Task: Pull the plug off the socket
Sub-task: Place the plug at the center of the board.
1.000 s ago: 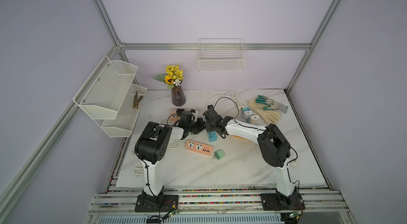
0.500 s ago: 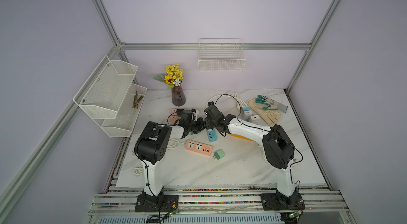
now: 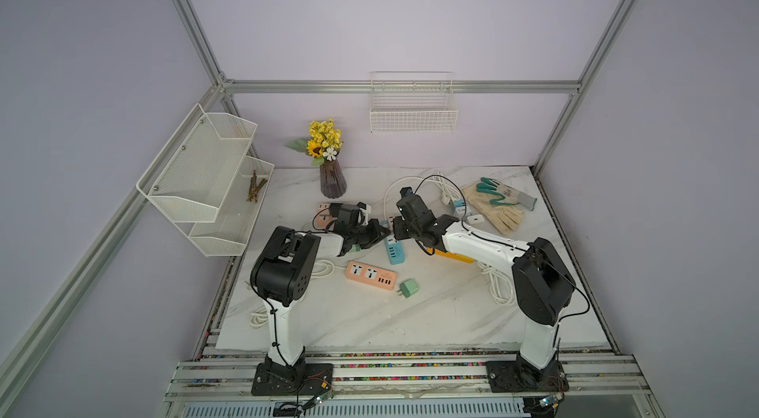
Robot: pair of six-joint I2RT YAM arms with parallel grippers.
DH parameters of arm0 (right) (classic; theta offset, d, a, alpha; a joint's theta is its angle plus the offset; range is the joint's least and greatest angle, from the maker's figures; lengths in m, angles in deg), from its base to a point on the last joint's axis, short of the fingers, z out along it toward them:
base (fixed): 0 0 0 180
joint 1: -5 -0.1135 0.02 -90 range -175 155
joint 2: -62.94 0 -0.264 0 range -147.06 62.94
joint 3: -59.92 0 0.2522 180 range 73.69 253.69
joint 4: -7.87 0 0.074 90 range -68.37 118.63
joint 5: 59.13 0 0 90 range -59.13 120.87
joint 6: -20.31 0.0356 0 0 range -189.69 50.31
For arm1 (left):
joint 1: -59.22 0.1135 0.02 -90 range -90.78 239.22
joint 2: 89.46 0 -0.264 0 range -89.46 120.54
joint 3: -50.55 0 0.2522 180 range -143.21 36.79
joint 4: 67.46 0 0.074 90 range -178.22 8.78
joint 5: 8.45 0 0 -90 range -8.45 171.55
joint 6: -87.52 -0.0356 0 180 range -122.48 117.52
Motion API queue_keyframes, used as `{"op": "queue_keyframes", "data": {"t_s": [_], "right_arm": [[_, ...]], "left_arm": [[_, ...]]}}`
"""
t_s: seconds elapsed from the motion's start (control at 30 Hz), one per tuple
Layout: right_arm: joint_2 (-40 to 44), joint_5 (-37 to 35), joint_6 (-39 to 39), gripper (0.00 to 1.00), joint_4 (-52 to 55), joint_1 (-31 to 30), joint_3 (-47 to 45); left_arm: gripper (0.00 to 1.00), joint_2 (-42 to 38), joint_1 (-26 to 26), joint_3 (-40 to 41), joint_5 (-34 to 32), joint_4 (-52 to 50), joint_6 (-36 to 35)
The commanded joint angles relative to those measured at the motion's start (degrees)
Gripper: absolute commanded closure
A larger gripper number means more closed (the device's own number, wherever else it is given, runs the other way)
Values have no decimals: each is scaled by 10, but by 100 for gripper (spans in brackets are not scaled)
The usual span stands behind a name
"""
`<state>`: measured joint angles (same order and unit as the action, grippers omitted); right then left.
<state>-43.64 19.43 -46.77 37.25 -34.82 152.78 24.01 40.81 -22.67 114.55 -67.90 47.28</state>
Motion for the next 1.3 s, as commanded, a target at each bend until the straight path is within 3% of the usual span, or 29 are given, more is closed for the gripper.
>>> {"op": "queue_keyframes", "data": {"t_s": [0.0,0.33,0.53,0.67,0.93,1.27], "right_arm": [[24,23,19,100,-73,23,-29],[-71,133,77,100,-133,94,-4],[-118,205,103,87,-166,120,-4],[-131,194,109,80,-165,127,-12],[-120,156,99,58,-131,129,-8],[-61,108,63,51,-68,112,14]], "left_arm": [[91,43,-4,20,-63,-132,-23],[90,40,-5,17,-60,-136,-23],[89,39,-5,16,-56,-135,-23],[88,38,-5,15,-53,-135,-25],[87,35,-5,14,-53,-136,-25],[85,28,-5,15,-50,-135,-27]]}}
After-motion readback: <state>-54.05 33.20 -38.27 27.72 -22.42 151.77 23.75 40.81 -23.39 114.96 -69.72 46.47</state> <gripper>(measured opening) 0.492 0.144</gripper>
